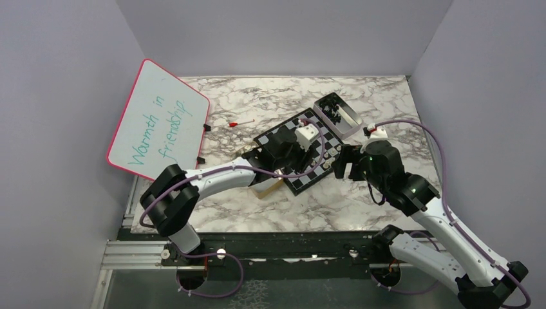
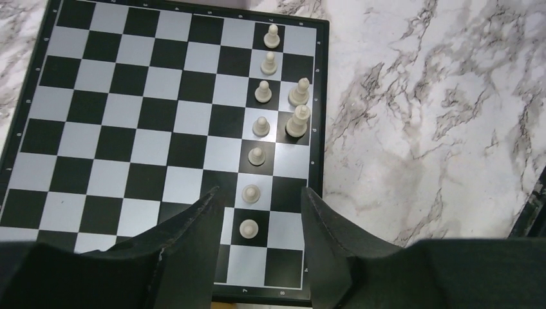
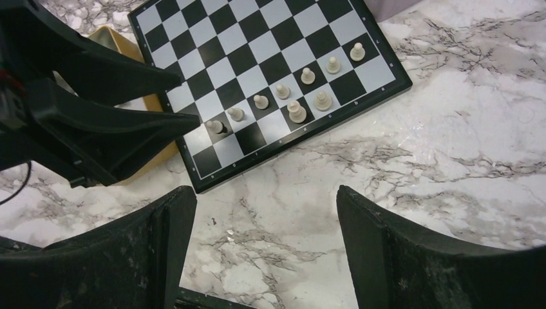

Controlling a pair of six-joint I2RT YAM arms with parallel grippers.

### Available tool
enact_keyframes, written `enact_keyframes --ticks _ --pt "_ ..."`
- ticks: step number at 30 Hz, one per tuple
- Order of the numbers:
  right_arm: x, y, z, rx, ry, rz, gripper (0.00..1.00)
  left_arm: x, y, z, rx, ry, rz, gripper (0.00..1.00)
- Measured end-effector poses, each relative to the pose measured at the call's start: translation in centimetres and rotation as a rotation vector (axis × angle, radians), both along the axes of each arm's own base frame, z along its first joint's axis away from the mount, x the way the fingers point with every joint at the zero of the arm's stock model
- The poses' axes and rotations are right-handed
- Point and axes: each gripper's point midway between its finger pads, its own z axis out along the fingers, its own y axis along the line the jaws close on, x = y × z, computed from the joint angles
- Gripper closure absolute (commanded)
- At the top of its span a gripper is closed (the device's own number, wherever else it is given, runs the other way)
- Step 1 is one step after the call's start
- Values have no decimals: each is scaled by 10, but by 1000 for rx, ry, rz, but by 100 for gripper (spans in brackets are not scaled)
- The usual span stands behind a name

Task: Set up the chess pieces on the board
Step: Place the chess piece on the chessboard, then pick up the chess piece from the storage box.

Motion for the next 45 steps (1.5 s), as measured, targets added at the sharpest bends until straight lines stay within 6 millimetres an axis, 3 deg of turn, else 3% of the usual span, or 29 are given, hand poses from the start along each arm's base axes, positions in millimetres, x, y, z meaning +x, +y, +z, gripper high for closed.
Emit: enact_keyframes --ticks 5,9,14,19,27,45 --pt "0 5 3 20 -5 21 15 6 14 21 14 -16 84 51" --pt "0 9 5 35 -11 35 15 13 38 28 61 -34 186 63" --pt "-4 11 3 51 -14 53 15 25 74 31 108 -45 334 66" --pt "-10 11 -4 61 -3 64 15 37 119 22 135 -17 473 75" --pt "-14 14 -3 83 -1 87 15 67 191 1 159 70 677 76" --pt "-10 26 -24 73 84 107 15 39 194 -46 277 221 583 63"
